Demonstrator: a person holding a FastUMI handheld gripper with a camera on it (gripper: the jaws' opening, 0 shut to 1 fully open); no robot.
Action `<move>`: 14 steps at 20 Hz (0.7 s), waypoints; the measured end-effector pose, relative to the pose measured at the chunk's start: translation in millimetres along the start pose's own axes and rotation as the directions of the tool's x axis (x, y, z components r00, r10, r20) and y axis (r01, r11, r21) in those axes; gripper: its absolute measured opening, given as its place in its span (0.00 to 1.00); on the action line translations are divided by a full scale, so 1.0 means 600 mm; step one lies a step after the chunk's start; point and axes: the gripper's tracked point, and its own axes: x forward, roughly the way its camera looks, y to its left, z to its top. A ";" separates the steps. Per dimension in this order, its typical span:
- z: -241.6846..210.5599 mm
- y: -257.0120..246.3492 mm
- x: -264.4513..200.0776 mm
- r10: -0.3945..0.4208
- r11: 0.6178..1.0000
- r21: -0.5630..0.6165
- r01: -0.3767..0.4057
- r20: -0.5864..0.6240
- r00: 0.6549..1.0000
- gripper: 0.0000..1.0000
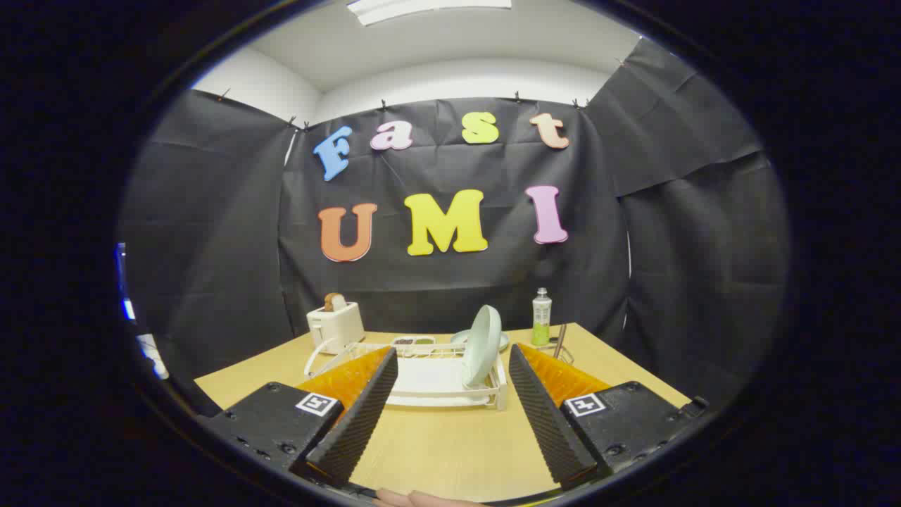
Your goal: Take the plate from the dish rack, then take the spoon from the basket and place it into the plate.
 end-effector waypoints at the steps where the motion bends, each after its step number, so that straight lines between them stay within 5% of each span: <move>1: -0.004 -0.002 0.001 -0.002 1.000 0.002 0.002 -0.005 1.000 1.00; 14: -0.049 -0.058 0.033 -0.054 0.998 0.026 0.055 -0.056 0.997 1.00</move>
